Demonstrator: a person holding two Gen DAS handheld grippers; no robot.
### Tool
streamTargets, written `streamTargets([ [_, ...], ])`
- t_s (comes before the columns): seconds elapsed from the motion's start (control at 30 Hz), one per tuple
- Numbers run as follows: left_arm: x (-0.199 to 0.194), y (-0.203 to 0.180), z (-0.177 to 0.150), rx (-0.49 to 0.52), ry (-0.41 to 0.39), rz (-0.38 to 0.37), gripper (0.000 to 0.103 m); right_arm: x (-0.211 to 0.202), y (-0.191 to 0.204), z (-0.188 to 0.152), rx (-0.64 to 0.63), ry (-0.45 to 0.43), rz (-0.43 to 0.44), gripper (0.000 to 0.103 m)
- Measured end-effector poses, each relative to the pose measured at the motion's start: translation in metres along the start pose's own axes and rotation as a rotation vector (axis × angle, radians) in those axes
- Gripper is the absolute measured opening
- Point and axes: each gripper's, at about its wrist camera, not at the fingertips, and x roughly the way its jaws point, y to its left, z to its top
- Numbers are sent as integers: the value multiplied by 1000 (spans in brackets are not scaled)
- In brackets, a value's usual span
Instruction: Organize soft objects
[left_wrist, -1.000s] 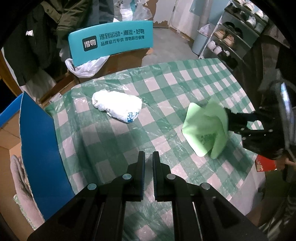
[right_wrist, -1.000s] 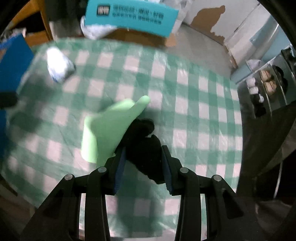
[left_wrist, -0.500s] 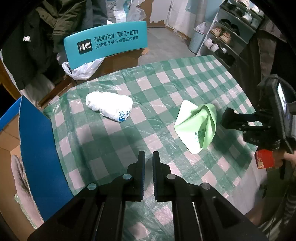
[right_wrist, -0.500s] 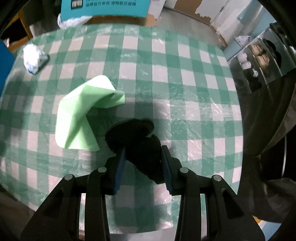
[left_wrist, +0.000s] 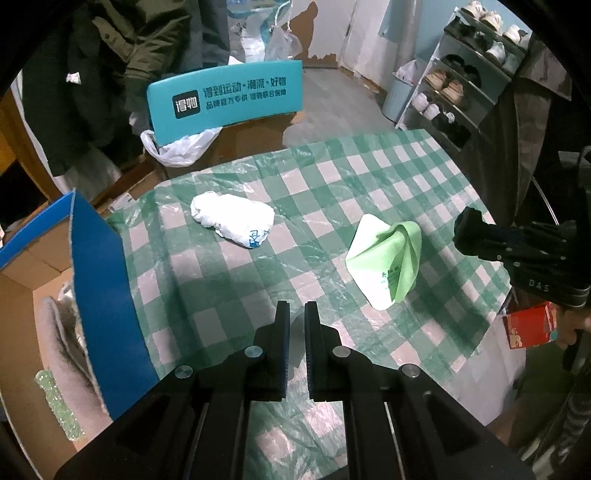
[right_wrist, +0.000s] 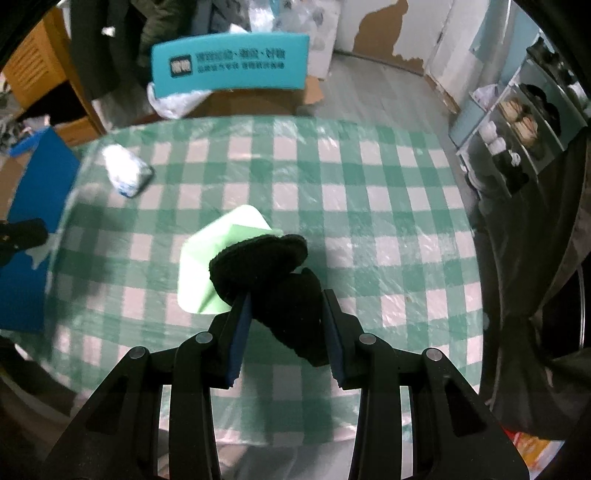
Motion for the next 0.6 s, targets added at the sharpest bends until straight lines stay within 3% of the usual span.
streamTargets([
  [0.6, -59, 9, -16, -10, -84, 27, 7, -49, 44, 10, -77, -106, 67, 36],
])
